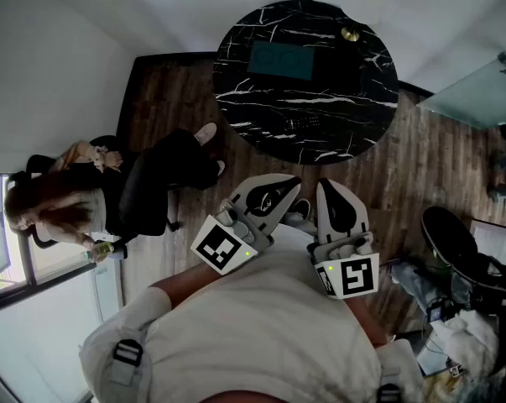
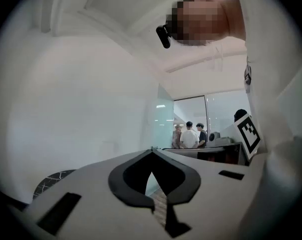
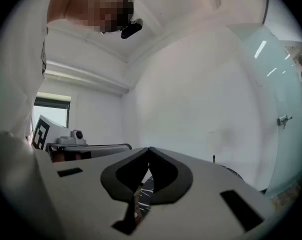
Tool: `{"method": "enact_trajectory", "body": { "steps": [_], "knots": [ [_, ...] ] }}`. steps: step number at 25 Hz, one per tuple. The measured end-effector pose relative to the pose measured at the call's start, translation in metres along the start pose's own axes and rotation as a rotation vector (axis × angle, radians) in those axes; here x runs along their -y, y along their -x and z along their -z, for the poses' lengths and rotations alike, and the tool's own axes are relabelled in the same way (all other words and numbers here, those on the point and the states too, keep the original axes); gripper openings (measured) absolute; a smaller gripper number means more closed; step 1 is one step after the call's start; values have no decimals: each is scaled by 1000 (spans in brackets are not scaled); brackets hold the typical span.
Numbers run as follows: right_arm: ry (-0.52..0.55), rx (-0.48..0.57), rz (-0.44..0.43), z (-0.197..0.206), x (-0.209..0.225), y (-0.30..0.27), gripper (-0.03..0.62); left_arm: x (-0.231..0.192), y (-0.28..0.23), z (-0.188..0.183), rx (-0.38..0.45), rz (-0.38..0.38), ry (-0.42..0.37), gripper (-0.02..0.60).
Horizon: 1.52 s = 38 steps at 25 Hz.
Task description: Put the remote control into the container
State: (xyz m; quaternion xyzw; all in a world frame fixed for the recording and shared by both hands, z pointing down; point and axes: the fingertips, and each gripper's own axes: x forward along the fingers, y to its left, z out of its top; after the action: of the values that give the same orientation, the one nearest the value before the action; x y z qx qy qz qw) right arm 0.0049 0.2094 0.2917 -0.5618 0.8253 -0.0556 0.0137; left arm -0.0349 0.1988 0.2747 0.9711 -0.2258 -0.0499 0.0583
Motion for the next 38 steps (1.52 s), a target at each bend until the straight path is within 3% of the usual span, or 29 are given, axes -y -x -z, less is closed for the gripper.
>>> {"method": "enact_trajectory", "body": {
  "steps": [8,22,29,38],
  "knots": [
    [9,-10,-25,0,18,16,9,15,-17,6,-21,-23,-5,6],
    [-88,-11,-51,12,68,55,9,52,-56,30,-73,-66,6,6],
    [-109,-29,-55,18,78,39,9,38,-63,35,-83,-81,21,6],
    [-83,-67,-68,19,86,-24,9,-28,-72,28,-53,-109,34,6]
  ]
}}
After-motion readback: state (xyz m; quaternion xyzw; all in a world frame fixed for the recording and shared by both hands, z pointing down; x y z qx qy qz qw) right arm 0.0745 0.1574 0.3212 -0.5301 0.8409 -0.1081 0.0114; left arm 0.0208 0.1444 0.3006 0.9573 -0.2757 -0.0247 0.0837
